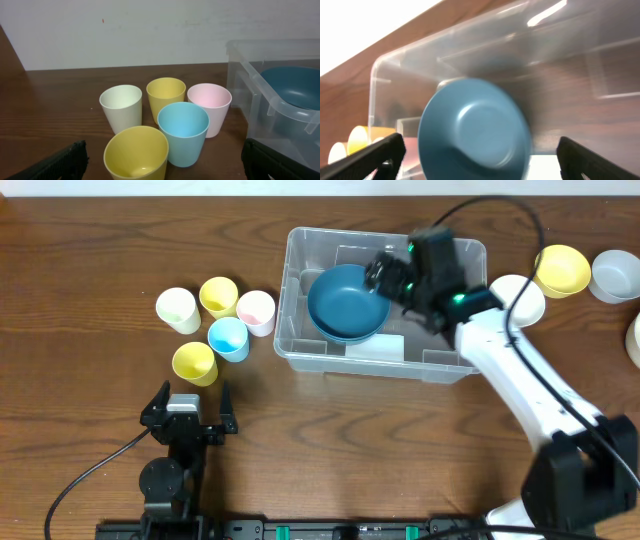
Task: Pack container
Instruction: 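Open the right gripper and raise it out of the bin, then move the right gripper to the white bowl at the right edge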
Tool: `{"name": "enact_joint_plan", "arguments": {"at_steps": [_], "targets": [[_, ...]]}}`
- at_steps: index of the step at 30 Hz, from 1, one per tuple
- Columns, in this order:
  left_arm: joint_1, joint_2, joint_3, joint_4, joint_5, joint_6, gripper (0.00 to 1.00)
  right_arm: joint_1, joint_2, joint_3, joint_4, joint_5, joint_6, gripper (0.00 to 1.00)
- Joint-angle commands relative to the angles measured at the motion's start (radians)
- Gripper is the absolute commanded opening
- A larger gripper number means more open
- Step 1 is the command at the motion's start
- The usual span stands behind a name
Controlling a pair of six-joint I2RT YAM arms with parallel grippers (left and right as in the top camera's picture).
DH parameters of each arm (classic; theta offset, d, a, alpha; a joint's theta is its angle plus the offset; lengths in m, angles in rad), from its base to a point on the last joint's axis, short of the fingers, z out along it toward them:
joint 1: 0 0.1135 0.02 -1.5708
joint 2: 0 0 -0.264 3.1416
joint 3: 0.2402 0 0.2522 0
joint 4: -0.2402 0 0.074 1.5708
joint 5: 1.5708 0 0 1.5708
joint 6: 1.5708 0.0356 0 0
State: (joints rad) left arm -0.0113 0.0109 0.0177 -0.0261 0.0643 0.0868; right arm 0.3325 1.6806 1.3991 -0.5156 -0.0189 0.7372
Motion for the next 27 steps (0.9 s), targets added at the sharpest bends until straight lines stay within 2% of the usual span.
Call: {"name": "enact_joint_plan", "arguments": {"at_steps": [1, 6, 14, 21, 27], "targets": [[0.004, -0.006, -0.014, -0.039, 0.014, 0.014, 0.98, -0.077, -0.082, 0.125, -0.115, 0.207, -0.058, 0.99], [0.004, -0.006, -0.014, -0.039, 0.014, 0.014, 0.98, -0.266, -0.153, 0.210, -0.357, 0.386, -0.027, 0.99], [0.004, -0.006, -0.014, -0.038, 0.014, 0.014, 0.98, -0.698, -0.192, 0.200, -0.637, 0.404, 0.171, 0.99], [0.004, -0.006, -0.014, -0.039, 0.014, 0.014, 0.98, -1.009, -0.172, 0.070, -0.634, 0.376, 0.311, 0.99], [0.004, -0.006, -0.014, -0.038, 0.014, 0.014, 0.98, -1.172, -0.142, -0.110, -0.496, 0.280, 0.340, 0.99]]}}
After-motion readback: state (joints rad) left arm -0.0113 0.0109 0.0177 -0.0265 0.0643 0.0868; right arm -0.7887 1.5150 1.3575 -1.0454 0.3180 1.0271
